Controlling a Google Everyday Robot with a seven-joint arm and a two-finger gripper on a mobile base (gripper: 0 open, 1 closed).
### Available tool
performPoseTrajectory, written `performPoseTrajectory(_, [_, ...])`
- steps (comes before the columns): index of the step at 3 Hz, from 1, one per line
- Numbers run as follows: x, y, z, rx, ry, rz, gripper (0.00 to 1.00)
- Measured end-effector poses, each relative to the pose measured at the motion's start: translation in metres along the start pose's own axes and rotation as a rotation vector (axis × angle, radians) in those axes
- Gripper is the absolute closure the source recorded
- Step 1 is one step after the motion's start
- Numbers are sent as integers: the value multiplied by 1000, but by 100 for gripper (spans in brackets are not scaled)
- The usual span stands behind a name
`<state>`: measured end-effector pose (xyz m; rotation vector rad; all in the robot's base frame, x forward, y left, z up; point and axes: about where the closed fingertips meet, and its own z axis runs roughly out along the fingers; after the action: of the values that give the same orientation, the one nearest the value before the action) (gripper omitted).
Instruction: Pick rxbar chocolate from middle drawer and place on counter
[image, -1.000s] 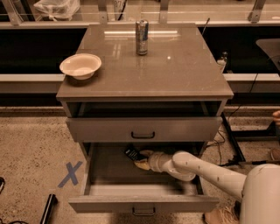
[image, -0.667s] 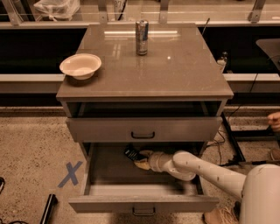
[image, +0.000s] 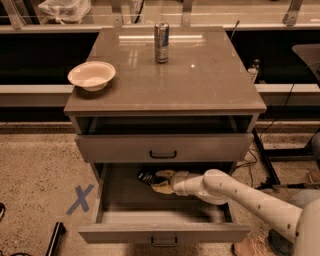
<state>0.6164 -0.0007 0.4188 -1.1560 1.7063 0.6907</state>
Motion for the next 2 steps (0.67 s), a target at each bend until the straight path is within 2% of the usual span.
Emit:
performPoseTrajectory(1, [-27,37,-45,-89,-13,-78,100])
performPoseTrajectory(2, [-36,67,-89,-133,-1,-118,100])
